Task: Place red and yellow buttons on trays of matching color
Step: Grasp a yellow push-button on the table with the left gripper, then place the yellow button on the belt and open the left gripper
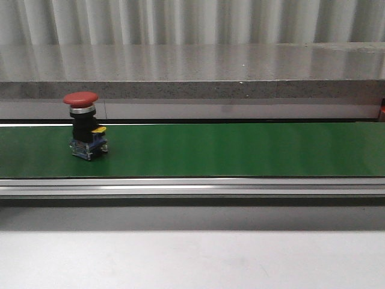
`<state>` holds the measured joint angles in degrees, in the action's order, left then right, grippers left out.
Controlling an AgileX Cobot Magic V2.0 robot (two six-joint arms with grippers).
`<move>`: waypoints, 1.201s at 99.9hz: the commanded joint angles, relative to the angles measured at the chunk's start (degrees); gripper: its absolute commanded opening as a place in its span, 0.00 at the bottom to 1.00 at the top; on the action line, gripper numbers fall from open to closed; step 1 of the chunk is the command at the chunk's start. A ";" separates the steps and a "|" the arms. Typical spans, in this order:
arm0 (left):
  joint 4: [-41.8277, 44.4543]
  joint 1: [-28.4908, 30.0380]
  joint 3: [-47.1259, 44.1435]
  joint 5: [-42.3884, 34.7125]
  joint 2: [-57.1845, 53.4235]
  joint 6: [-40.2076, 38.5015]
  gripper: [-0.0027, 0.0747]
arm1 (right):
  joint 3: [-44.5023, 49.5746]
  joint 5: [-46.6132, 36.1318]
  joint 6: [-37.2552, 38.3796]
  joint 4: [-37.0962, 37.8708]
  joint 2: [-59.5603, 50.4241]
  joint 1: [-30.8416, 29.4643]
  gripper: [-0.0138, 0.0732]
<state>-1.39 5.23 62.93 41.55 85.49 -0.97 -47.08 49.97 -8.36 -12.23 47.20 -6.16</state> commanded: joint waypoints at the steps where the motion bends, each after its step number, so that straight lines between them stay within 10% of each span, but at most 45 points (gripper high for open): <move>1: -0.26 -0.56 0.42 -4.43 -2.33 0.11 0.01 | -1.33 -2.86 -0.55 -0.24 -0.38 0.15 0.08; 34: -0.99 -0.56 -0.26 -4.89 -0.67 0.11 0.05 | -1.33 -2.86 -0.55 -0.24 -0.38 0.15 0.08; 68: -1.50 -0.69 -0.26 -3.77 -0.67 0.11 0.82 | -1.33 -2.86 -0.55 -0.24 -0.38 0.15 0.08; 120: -10.89 -2.58 0.09 -4.63 -6.60 9.43 0.84 | -1.33 -2.86 -0.55 -0.24 -0.38 0.15 0.08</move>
<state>-10.40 4.01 61.29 39.40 82.98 7.10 -47.08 49.97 -8.36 -12.23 47.20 -6.16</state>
